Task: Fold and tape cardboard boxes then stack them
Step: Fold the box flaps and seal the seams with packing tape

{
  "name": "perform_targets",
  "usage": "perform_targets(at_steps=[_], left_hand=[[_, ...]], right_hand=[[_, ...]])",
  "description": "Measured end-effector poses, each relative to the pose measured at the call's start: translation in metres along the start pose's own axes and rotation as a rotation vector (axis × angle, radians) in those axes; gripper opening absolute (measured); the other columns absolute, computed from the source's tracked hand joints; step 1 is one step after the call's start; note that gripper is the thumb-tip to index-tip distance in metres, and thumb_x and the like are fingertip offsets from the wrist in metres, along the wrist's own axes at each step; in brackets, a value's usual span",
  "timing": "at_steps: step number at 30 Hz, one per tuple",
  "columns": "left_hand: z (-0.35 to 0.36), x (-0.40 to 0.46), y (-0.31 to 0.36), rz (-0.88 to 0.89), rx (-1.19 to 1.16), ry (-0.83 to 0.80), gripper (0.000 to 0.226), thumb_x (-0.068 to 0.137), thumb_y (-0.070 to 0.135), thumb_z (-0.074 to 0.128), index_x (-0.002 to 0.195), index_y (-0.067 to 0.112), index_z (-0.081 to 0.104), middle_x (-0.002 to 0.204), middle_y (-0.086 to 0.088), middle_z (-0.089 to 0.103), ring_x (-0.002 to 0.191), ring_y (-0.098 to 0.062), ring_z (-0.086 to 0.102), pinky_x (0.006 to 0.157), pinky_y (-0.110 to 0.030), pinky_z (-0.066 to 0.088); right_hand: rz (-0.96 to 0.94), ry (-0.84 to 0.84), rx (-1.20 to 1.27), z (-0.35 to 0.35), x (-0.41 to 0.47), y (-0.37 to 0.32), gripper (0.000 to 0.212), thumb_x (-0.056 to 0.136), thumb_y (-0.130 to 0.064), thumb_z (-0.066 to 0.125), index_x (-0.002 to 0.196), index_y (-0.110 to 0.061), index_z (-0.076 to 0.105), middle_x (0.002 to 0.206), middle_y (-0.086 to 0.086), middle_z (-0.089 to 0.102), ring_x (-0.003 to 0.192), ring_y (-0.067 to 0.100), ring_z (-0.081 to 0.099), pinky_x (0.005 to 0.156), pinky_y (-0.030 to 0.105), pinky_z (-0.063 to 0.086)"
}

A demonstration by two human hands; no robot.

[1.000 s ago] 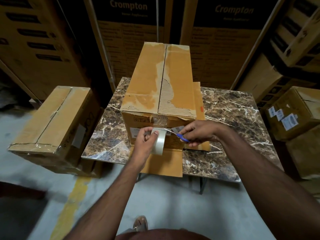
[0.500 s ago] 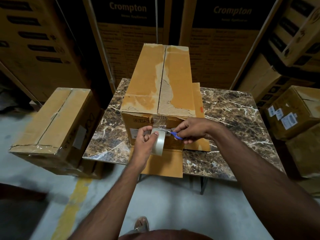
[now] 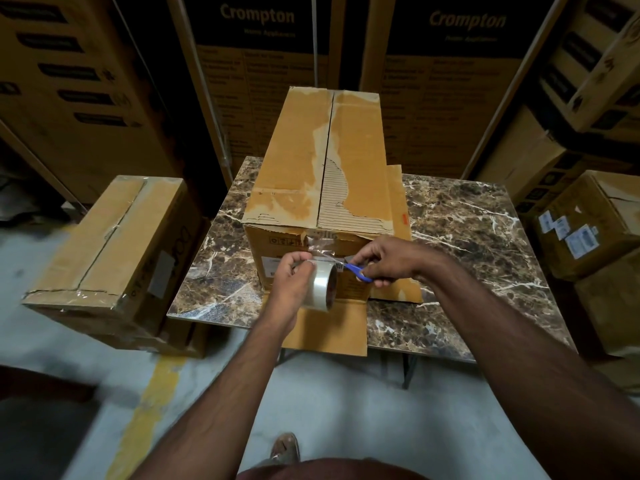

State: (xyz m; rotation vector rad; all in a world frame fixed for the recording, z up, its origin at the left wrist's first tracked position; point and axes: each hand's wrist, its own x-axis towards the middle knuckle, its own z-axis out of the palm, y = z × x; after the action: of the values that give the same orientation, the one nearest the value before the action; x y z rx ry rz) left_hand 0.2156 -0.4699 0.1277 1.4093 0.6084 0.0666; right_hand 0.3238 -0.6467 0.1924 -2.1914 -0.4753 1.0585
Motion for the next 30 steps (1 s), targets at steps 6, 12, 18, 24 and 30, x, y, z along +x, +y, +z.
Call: perform_targets(at_steps=[6,12,18,24,30], left_hand=[[0.006,0.0,0.001,0.002,-0.005,0.065,0.011,0.102,0.02,0.052,0.111,0.019,0.058,0.098,0.003,0.062,0.072,-0.011,0.057,0.044,-0.021,0.043],[0.004,0.004,0.004,0.003,0.058,0.07,0.011,0.101,0.022,0.053,0.11,0.019,0.058,0.101,0.001,0.062,0.076,-0.014,0.057,0.056,-0.025,0.042],[0.002,0.007,0.002,0.022,0.109,0.072,0.013,0.101,0.024,0.054,0.11,0.017,0.059,0.1,-0.001,0.063,0.077,-0.014,0.057,0.058,-0.027,0.042],[0.0,0.007,-0.005,0.016,0.15,0.052,0.014,0.102,0.027,0.053,0.104,0.016,0.061,0.096,-0.004,0.065,0.075,-0.017,0.058,0.059,-0.027,0.044],[-0.005,-0.004,-0.022,-0.019,0.006,0.047,0.007,0.101,0.019,0.054,0.096,0.019,0.058,0.085,-0.001,0.062,0.067,-0.015,0.057,0.054,-0.024,0.044]], right_hand=[[-0.012,0.033,-0.026,0.003,-0.001,0.001,0.03,0.096,0.001,0.061,0.125,-0.008,0.066,0.084,0.002,0.068,0.057,0.006,0.058,0.051,0.016,0.05],[0.002,0.031,-0.054,0.006,-0.002,-0.006,0.03,0.096,0.002,0.061,0.123,-0.009,0.066,0.097,0.007,0.068,0.058,0.009,0.059,0.05,0.016,0.05],[-0.015,0.054,-0.195,0.009,0.004,-0.013,0.027,0.093,-0.002,0.066,0.119,-0.008,0.068,0.114,0.009,0.067,0.069,0.015,0.066,0.06,0.023,0.057],[-0.01,0.061,-0.235,0.01,0.003,-0.02,0.026,0.09,-0.008,0.073,0.116,-0.009,0.071,0.107,0.01,0.071,0.069,0.013,0.067,0.059,0.023,0.057],[0.013,0.054,-0.3,0.012,0.005,-0.031,0.024,0.09,-0.012,0.074,0.114,-0.013,0.071,0.104,0.007,0.071,0.073,0.014,0.068,0.064,0.024,0.059]])
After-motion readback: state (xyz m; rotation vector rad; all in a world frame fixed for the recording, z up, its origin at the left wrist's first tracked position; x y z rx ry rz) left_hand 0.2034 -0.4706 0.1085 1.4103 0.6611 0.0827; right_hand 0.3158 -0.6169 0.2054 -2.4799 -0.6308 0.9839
